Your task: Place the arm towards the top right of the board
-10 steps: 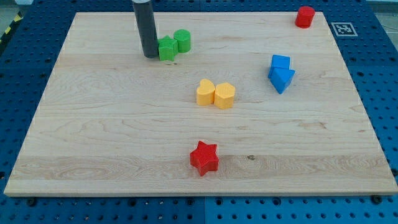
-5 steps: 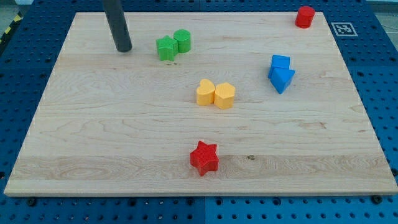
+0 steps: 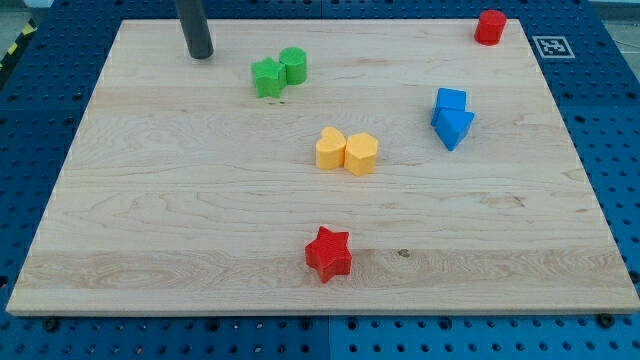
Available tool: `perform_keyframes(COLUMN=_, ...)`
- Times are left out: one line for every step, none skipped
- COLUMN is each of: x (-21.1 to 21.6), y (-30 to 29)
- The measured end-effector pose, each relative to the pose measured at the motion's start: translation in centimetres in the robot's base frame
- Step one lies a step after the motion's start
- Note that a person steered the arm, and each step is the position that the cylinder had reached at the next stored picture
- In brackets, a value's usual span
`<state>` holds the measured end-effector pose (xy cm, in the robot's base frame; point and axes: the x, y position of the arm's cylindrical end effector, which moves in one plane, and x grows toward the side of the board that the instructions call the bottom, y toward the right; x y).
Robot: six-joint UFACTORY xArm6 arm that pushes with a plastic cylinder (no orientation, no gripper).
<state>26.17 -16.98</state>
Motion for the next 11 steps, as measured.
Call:
perform_keyframes(x=-0.4, y=0.0)
perform_keyframes(x=-0.5, y=0.0)
perform_keyframes(x=-4.1, y=0.0)
perform_keyframes(x=-5.7, y=1.7)
perform_keyframes(x=-5.9, y=4.7)
perform_keyframes(x=-5.9, y=7.5)
perform_keyframes(x=-5.8, y=8.3)
perform_keyframes(x=-5.5, y=8.3)
perform_keyframes(x=-5.5, y=8.8)
perform_keyframes(x=-5.5, y=11.1)
perform_keyframes(x=-5.5, y=13.5)
